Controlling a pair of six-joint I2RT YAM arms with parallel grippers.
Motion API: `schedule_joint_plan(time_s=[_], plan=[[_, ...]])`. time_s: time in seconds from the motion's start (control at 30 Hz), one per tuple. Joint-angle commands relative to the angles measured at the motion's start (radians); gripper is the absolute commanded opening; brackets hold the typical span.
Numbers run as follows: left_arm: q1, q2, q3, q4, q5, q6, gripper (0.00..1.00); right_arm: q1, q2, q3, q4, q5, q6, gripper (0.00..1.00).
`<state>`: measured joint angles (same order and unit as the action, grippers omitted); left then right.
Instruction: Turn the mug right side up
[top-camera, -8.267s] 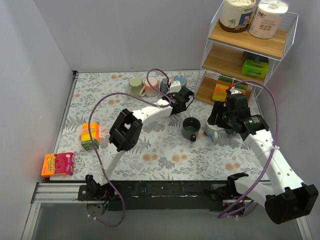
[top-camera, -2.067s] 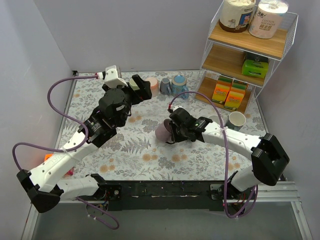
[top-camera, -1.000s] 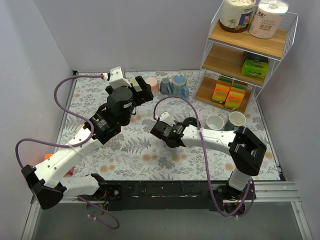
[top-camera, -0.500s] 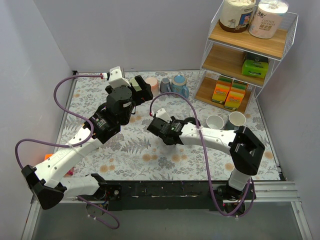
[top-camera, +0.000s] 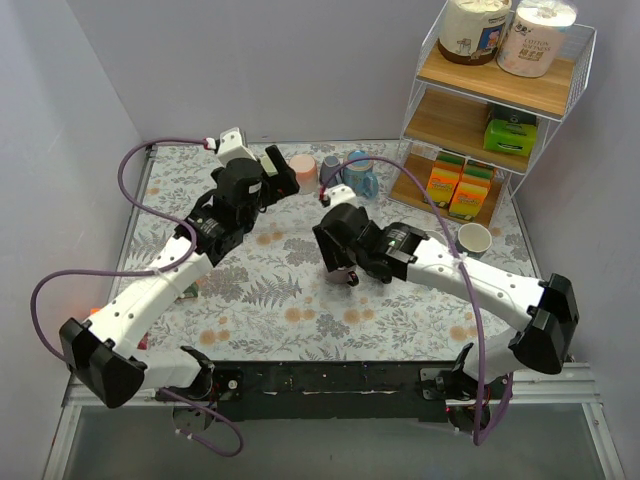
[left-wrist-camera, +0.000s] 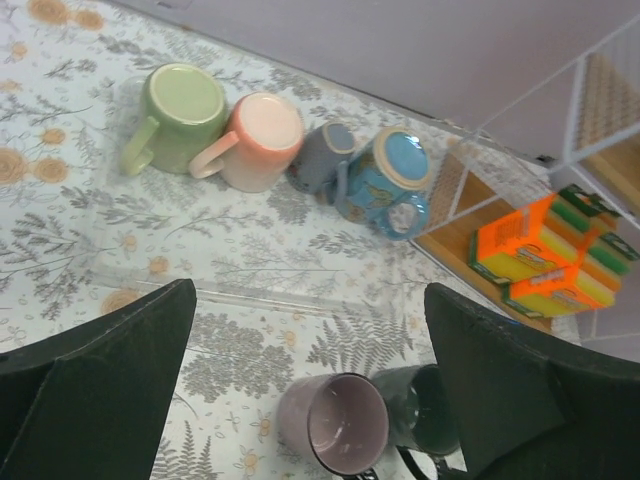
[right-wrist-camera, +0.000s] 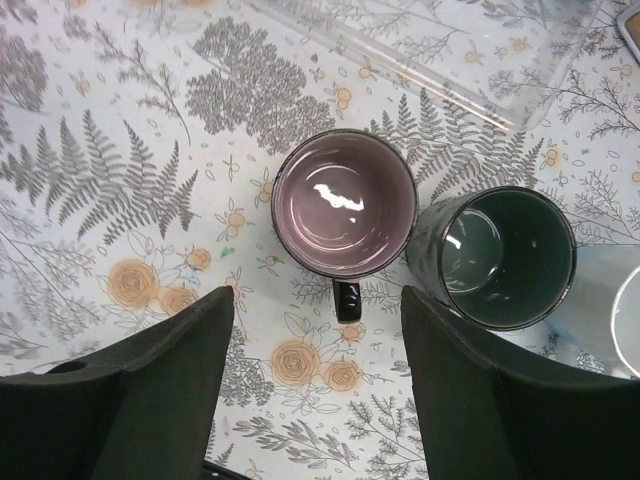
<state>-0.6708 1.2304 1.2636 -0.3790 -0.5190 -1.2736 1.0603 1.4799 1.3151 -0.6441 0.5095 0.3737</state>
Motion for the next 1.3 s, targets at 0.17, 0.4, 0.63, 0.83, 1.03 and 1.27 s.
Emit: schedule_joint_plan(time_s=[0.17, 0.4, 0.63, 0.83, 1.03, 1.27], plan=[[0.204, 0.214, 0.016, -0.02, 0.254, 0.006, 0.98, -0.232, -0.147, -0.033, 0.058, -0.192, 0.045, 0.74], [0.304, 0.415, 0.077, 0.1, 0.28, 0.121, 0.98, -0.299, -0.171, -0.056, 0.026, -0.25, 0.028, 0.73], [0.362, 0.661, 0.218, 0.094, 0.286, 0.24, 0.97, -0.365, -0.173, -0.044, 0.018, -0.325, -0.004, 0.71], [0.416, 0.756, 0.278, 0.163, 0.353, 0.281, 0.84, -0.405, -0.179, -0.048, 0.003, -0.345, -0.009, 0.7], [0.456, 0.796, 0.273, 0.244, 0.45, 0.381, 0.74, -0.43, -0.176, -0.066, -0.009, -0.365, -0.001, 0.68], [0.464, 0.865, 0.316, 0.259, 0.504, 0.454, 0.68, -0.442, -0.138, -0.044, -0.026, -0.382, -0.002, 0.66]])
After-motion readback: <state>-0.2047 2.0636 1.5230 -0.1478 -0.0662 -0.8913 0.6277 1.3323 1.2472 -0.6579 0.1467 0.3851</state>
